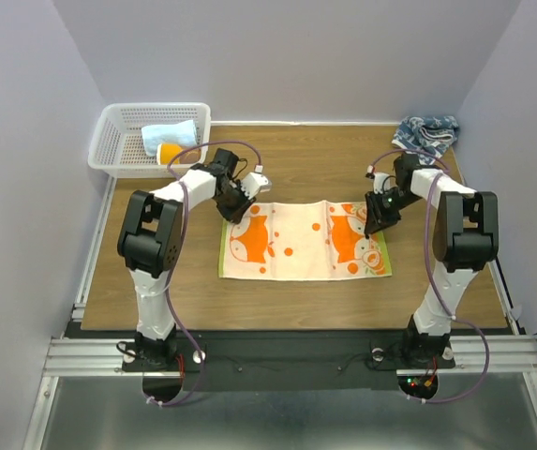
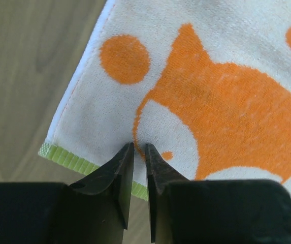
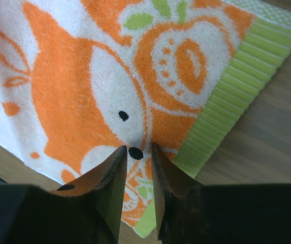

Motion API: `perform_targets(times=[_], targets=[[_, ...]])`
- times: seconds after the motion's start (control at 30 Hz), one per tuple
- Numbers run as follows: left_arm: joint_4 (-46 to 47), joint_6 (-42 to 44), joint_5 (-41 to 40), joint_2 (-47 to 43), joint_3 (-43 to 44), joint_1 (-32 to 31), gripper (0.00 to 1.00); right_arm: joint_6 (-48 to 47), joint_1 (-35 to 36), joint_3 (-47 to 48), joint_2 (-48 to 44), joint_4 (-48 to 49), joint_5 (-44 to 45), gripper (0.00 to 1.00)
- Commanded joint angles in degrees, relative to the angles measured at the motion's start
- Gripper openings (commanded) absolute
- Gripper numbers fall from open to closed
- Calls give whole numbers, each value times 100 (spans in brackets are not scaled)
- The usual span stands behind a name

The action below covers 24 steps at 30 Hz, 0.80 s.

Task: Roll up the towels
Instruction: Flatten the towel, then fold the towel

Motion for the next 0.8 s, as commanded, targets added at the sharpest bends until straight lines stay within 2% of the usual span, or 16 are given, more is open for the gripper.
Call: perform_targets(times=[0.0, 0.1, 0.33, 0.4, 0.5, 0.67, 0.77], targets=[[-76, -5, -142, 342, 527, -7, 27, -59, 14, -296, -345, 176, 444, 32], [-218, 197, -45, 185, 590, 10, 27, -50, 5, -69, -539, 159, 384, 34], [-579, 426, 307, -177, 1283, 448, 50, -129, -109, 1029, -733, 158, 365, 54], [-675, 444, 333, -54, 1503, 528, 56, -165, -118, 1443, -593, 158, 523, 54], [-746, 479, 237, 201, 2003, 590, 57, -243, -118, 1786, -259, 167, 822, 53], [-632, 339, 79, 456, 2189, 599, 58, -235, -118, 2120, 233, 158, 1025, 48], [-544, 286, -62, 588, 2216, 599, 63, -235, -118, 2165, 383, 167, 1051, 48]])
